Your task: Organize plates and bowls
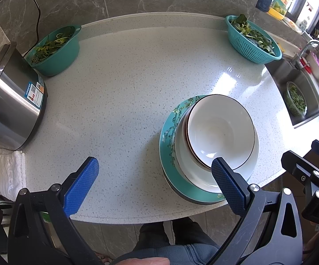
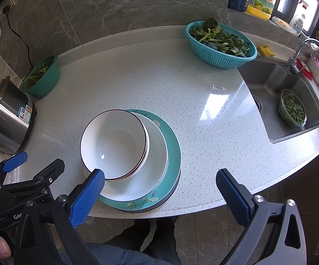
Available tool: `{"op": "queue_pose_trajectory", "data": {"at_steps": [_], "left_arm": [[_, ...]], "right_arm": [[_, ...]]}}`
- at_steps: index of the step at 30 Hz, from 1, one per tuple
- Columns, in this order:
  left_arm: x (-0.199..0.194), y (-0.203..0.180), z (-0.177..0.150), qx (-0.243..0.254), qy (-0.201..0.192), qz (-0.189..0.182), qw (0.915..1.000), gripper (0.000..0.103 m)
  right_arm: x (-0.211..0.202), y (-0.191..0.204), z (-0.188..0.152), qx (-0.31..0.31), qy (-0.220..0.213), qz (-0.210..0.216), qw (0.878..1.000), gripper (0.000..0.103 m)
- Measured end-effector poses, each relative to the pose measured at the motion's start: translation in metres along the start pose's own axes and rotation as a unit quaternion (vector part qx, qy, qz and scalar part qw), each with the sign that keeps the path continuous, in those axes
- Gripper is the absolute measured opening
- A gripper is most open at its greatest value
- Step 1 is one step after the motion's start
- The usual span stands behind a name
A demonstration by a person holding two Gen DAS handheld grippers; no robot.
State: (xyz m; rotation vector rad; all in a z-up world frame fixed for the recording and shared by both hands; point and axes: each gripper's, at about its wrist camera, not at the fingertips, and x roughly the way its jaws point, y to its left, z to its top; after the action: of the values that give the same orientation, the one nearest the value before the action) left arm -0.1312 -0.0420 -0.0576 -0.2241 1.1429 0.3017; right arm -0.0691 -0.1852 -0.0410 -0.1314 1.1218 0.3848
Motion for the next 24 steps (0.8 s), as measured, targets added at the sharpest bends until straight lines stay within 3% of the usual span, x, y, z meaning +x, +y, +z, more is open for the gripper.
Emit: {"op": "queue_pose_trajectory", "data": {"at_steps": [24], "left_arm": [[0.0019, -0.0005, 0.0015, -0.002, 0.002, 0.003, 1.0000, 0.103]], "right_arm": [[0.0017, 0.0017, 0.0023, -0.005, 0.003, 0.000, 1.000, 0.103]]}}
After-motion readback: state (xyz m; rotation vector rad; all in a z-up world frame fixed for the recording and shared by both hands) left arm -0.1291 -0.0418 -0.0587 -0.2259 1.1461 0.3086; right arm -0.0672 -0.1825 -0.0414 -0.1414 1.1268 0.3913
